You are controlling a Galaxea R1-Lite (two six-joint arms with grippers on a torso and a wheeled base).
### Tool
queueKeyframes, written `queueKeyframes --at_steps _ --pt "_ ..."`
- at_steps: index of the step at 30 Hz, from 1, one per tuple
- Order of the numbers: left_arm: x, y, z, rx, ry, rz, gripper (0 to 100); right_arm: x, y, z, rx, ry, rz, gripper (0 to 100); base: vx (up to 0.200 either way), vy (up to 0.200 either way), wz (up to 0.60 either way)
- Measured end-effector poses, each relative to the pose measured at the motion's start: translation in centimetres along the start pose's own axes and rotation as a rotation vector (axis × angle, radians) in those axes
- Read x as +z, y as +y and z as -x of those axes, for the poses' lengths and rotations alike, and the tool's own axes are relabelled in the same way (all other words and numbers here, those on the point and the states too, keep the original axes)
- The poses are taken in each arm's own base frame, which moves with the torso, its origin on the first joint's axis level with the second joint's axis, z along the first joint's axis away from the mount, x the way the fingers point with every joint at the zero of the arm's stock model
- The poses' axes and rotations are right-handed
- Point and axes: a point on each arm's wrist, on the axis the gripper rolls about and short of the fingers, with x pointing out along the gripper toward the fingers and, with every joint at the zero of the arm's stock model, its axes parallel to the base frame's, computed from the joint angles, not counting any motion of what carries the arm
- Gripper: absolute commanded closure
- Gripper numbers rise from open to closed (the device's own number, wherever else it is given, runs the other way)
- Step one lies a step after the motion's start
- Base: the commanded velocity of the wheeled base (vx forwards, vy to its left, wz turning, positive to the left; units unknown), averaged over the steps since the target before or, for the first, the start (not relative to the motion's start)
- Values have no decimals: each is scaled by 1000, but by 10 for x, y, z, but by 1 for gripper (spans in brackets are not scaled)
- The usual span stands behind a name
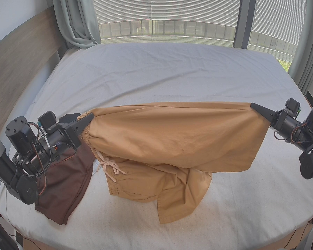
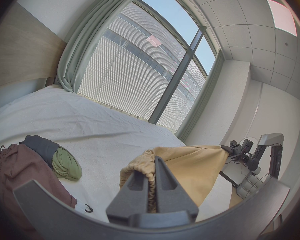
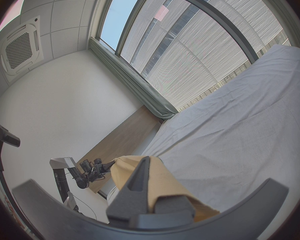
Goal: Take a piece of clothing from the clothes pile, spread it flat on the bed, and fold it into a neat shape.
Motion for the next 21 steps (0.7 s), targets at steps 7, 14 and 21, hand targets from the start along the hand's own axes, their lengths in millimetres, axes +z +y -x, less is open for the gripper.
queueKeyframes --at_steps 7,14,21 --pt "-2 13 -15 11 -13 -3 100 1 -28 -20 -4 -11 3 100 0 0 0" --pt "-8 28 -31 43 -27 14 100 -5 -43 -32 -2 -5 -14 100 0 0 0" --pt "-15 37 -45 46 -31 26 100 -3 -58 -46 9 -14 -53 100 0 0 0"
